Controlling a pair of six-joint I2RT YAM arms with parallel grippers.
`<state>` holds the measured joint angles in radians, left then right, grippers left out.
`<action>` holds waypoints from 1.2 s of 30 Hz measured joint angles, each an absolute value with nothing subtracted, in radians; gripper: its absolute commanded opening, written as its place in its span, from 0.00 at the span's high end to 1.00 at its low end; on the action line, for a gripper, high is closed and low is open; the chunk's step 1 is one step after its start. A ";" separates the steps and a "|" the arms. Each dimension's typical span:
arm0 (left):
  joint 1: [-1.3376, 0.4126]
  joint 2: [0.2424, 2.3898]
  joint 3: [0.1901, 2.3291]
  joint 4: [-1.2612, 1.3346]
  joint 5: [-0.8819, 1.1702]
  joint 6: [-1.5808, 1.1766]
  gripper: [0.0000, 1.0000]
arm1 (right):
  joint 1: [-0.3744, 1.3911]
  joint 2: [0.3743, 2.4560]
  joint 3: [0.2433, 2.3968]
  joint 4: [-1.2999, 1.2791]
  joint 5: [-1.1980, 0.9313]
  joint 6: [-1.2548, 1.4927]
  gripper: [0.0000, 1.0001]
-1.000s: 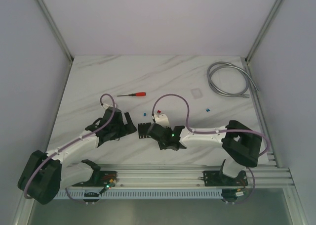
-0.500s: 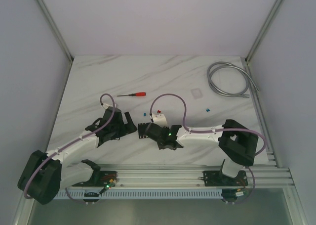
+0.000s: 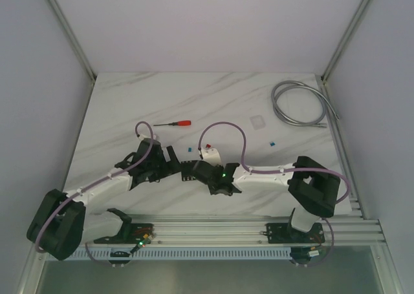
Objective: Snap on the fuse box
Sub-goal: Pick up the fuse from the center of the board.
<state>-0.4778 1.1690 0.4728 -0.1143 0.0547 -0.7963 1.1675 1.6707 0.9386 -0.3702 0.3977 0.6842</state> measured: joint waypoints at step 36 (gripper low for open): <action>-0.755 1.550 0.670 0.091 0.128 -0.925 0.54 | 1.061 1.411 0.783 -0.395 0.500 0.615 0.73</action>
<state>-0.7547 1.5501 0.6701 0.0906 0.1276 -0.9245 1.0615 1.4109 0.7826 -0.3946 0.4995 0.6151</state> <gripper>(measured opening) 0.460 0.294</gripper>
